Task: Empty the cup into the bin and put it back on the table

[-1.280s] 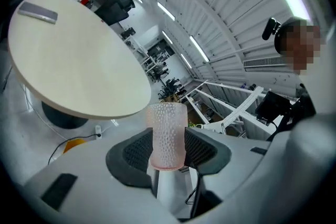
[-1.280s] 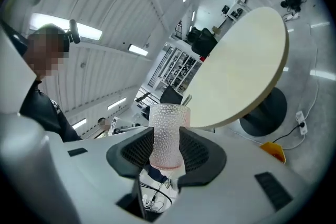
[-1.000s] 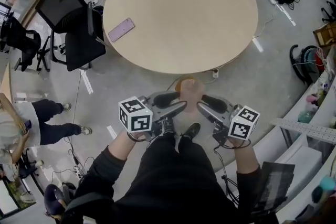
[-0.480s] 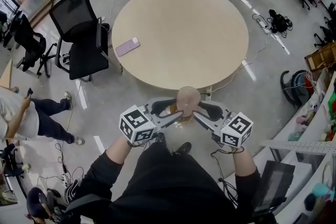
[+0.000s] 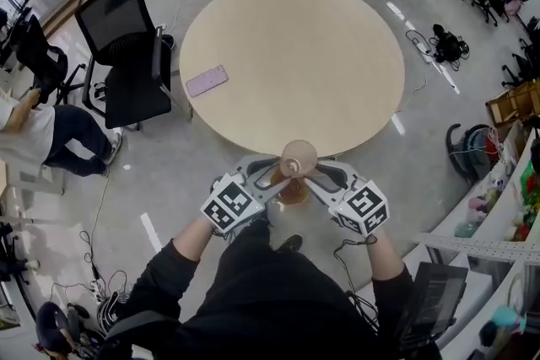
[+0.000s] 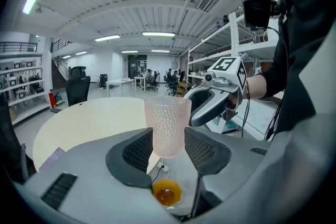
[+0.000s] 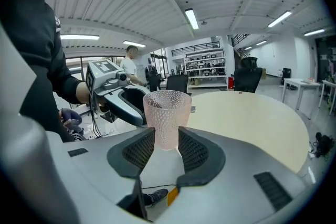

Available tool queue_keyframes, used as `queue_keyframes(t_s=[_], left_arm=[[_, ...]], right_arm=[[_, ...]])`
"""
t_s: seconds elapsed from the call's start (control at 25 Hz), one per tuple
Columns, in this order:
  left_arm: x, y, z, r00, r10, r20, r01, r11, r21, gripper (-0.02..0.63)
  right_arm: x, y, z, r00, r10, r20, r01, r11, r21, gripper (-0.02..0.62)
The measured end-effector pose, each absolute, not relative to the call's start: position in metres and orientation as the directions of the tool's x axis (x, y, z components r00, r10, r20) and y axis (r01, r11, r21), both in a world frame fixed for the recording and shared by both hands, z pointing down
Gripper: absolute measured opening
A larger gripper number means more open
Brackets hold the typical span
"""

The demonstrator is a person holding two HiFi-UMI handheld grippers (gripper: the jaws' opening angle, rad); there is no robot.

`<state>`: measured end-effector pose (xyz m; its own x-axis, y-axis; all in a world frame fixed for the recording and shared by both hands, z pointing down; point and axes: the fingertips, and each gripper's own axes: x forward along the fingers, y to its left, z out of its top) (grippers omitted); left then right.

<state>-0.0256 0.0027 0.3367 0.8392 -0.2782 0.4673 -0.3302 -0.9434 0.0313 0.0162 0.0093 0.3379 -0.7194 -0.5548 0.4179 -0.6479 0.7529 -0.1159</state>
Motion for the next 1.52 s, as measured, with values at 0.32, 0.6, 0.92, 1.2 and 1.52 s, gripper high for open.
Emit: queue_keyframes(t_s=[0.32,0.6,0.92,1.2,1.52], left_arm=[[-0.042,-0.082,0.378,0.791,-0.262,0.552,-0.279,-0.959,-0.055,0.204],[-0.055,-0.138,0.421,0.771,-0.239,0.59,-0.244,-0.967,-0.072,0.204],[-0.055,-0.173,0.47,0.73,-0.24,0.64,-0.254,-0.965,-0.073,0.204],[-0.049,-0.192,0.496,0.687,-0.258,0.679,-0.309,-0.95,-0.048,0.204],[-0.009,-0.205,0.506,0.662,-0.268,0.7,-0.33,-0.943,-0.048,0.204]], right_arm=[[-0.002,-0.073,0.373,-0.612,-0.577,0.542,-0.692,0.722,-0.013,0.15],[-0.016,-0.129,0.415,-0.544,-0.577,0.609,-0.735,0.677,-0.015,0.15],[-0.019,-0.163,0.466,-0.473,-0.559,0.681,-0.778,0.628,-0.025,0.15],[-0.013,-0.183,0.491,-0.474,-0.538,0.698,-0.768,0.64,-0.029,0.149],[0.028,-0.196,0.499,-0.469,-0.542,0.697,-0.772,0.636,-0.025,0.149]])
